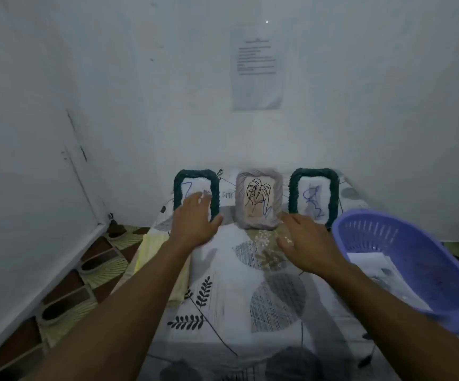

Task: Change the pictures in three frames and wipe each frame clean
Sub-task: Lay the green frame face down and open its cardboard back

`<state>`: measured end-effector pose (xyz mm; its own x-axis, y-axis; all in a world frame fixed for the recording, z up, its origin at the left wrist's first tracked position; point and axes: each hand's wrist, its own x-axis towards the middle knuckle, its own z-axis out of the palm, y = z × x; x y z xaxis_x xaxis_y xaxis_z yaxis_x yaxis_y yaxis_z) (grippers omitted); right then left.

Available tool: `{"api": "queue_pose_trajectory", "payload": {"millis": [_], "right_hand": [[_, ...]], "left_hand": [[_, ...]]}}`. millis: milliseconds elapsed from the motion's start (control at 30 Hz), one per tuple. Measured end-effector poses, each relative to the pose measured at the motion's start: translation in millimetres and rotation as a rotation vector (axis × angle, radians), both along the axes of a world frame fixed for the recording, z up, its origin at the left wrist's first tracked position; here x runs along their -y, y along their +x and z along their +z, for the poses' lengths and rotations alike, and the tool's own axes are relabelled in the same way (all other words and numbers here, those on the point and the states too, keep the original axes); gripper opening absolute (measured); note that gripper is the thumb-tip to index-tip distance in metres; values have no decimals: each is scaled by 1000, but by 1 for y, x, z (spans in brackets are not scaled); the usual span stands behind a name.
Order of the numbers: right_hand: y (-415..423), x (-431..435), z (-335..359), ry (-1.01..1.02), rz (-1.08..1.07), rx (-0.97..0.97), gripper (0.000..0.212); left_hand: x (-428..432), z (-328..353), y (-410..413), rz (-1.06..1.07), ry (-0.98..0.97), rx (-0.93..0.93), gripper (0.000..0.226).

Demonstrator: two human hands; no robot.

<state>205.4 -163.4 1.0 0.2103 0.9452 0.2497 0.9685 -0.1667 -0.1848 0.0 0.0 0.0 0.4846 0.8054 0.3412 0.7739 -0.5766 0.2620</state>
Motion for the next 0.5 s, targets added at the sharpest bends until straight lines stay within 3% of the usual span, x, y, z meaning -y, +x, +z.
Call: {"api": "queue_pose_trajectory", "payload": {"millis": [200, 300, 367, 500], "right_hand": [[7, -49, -30, 11, 22, -32, 54], [6, -59, -34, 45, 37, -58, 54], [5, -60, -34, 69, 47, -64, 54], [0, -54, -27, 68, 51, -58, 58]], "left_hand": [[-87, -1, 11, 123, 110, 44, 65], [-116, 4, 12, 178, 12, 50, 68], [-124, 5, 10, 196, -68, 79, 61], [-105, 7, 2, 142, -42, 236, 38]]}}
